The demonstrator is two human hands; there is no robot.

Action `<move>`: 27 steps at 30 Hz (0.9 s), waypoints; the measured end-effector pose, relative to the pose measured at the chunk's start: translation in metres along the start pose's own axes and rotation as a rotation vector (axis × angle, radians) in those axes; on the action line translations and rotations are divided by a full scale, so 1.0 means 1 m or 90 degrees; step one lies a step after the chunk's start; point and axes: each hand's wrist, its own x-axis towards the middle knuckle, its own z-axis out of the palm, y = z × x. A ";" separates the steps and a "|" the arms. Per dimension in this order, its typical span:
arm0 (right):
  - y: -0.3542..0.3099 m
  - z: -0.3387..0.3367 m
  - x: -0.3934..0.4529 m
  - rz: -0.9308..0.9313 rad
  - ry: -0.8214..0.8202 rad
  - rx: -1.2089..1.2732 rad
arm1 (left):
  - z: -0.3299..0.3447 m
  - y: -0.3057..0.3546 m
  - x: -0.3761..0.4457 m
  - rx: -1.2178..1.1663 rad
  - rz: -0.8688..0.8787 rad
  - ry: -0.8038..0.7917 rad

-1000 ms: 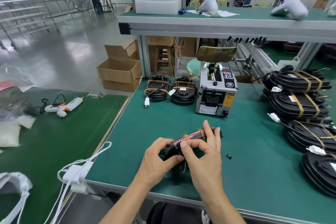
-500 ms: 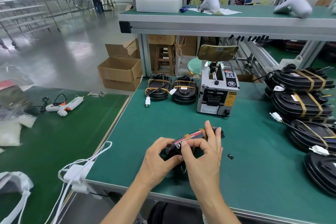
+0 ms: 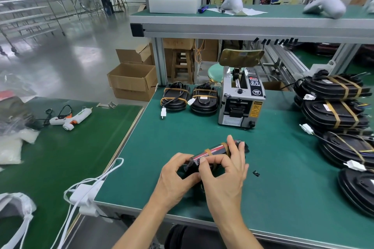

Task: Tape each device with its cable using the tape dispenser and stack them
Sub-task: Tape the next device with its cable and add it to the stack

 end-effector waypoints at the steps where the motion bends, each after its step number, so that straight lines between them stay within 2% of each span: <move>1: 0.000 0.001 0.000 -0.001 0.002 -0.002 | 0.000 0.000 0.000 0.000 0.000 0.000; 27: 0.003 0.016 -0.001 -0.009 0.081 -0.022 | 0.001 -0.002 0.001 -0.007 -0.007 -0.001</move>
